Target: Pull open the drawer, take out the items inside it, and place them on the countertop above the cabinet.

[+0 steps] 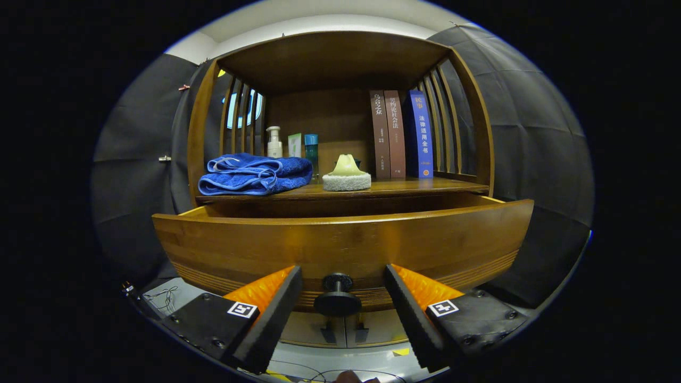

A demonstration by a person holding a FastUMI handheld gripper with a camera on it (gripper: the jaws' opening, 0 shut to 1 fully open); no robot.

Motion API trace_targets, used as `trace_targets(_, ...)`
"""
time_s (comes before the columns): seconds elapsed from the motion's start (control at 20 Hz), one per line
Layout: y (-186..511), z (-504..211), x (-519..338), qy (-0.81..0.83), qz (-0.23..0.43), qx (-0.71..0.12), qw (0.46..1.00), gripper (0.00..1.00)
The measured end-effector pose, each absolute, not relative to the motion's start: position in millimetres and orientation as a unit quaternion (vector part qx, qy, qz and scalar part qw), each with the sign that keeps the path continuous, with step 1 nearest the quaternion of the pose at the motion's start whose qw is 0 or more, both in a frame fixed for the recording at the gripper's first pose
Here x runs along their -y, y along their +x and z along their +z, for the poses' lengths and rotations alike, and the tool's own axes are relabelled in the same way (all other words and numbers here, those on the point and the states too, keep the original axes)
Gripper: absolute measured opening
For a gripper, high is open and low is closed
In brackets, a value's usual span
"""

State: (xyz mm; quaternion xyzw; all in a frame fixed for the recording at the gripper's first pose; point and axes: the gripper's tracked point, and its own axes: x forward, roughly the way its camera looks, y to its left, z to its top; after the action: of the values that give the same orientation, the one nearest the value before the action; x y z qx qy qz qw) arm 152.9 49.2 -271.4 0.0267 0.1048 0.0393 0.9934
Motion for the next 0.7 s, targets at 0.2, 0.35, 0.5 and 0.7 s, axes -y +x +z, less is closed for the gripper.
trace_targets(0.2,182,-274,-51,0.027,0.039,-0.108,0.993,1.00)
trace_targets(0.35,203,-276,-52,0.025,0.039,-0.110,0.993,1.00)
trace_targets(0.5,222,-277,-53,0.025,0.039,-0.113,0.993,1.00)
trace_targets(0.7,231,-279,-51,0.019,0.034,-0.109,0.993,0.99)
